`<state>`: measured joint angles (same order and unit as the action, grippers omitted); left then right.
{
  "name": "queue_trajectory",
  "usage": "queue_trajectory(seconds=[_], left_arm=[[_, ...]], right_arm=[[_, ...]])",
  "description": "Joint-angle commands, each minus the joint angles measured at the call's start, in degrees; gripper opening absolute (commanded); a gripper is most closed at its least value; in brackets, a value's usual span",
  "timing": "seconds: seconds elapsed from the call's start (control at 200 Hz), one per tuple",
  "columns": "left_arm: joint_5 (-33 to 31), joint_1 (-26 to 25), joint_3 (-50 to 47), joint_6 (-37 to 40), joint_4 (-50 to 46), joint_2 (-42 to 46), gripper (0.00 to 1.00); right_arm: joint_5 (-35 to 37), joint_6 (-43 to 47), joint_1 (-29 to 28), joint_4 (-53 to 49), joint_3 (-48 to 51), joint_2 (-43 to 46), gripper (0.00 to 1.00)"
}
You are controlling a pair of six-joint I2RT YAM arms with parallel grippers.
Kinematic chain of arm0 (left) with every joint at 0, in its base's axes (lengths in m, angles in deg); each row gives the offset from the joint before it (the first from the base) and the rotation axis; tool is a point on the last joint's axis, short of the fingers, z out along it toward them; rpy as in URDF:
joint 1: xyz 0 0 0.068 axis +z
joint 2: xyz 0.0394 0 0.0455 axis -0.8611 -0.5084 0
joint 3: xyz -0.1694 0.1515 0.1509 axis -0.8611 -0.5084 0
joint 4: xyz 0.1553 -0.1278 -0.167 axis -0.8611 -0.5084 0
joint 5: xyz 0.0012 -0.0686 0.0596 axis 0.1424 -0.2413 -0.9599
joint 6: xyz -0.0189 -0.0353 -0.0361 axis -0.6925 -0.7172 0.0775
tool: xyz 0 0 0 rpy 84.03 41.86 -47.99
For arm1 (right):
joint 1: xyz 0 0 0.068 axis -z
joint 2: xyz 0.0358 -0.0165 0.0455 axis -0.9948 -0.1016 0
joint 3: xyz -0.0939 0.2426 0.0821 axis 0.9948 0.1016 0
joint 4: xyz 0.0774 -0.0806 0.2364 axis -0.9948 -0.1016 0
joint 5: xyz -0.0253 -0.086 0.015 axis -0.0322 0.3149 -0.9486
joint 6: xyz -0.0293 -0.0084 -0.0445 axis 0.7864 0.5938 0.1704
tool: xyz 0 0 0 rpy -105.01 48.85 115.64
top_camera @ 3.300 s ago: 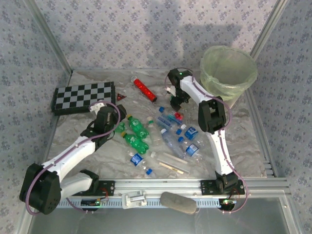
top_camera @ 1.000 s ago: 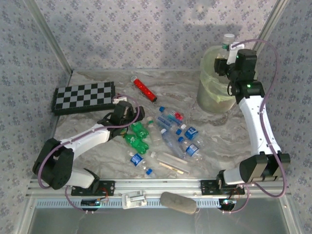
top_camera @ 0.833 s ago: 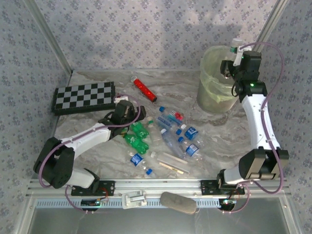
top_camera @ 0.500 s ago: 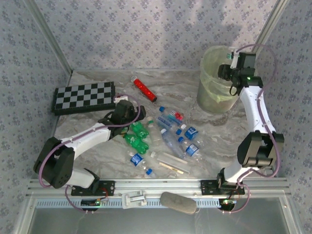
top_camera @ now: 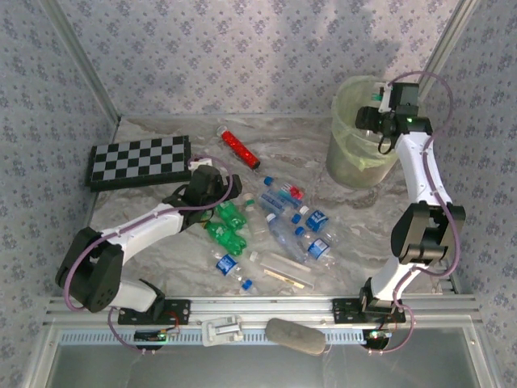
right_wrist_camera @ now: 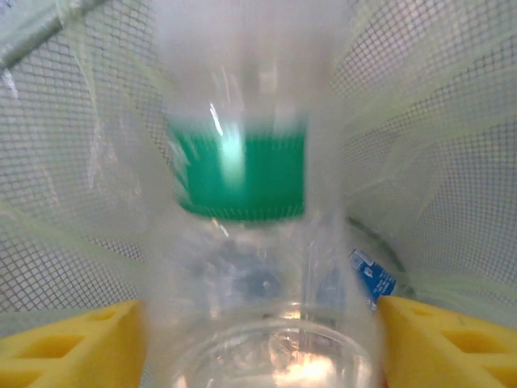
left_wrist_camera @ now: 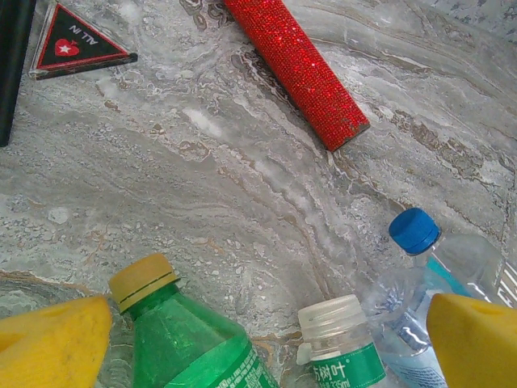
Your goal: Put the plastic bottles in the bin
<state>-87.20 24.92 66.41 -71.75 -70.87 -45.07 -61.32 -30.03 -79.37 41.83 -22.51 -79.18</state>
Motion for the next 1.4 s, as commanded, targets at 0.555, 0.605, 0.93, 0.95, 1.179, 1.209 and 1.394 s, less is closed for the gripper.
queue_trajectory(seconds=[0.555,0.605,0.93,0.95,1.179,1.209,1.394], left_arm=[[-8.6,3.0,-3.2,-3.7,-1.0,7.1,1.00],[-9.4,4.3,-4.1,-5.0,-1.6,8.6,1.00],[-16.0,11.3,-11.7,-14.3,-7.0,19.5,1.00],[-16.0,11.6,-12.2,-15.0,-7.4,20.0,1.00],[-16.5,14.1,-15.4,-26.2,-14.4,23.4,1.00],[-16.4,14.2,-15.6,-28.1,-15.3,23.5,1.00],[-14.0,14.6,-16.4,-33.7,-14.9,22.0,1.00]], right_arm=[[-3.4,-2.2,-5.4,11.3,8.4,17.3,0.99],[-5.2,-2.5,-6.4,13.0,10.5,18.6,0.99],[-6.6,-0.8,-19.2,19.5,19.0,22.7,0.99],[-6.6,-0.7,-20.0,19.6,19.3,22.6,0.99],[-5.6,-0.7,-28.1,22.2,22.1,19.2,0.99],[-5.5,-0.6,-28.9,22.2,22.2,18.5,0.99],[-7.2,-2.4,-31.2,21.4,21.9,14.0,0.99]])
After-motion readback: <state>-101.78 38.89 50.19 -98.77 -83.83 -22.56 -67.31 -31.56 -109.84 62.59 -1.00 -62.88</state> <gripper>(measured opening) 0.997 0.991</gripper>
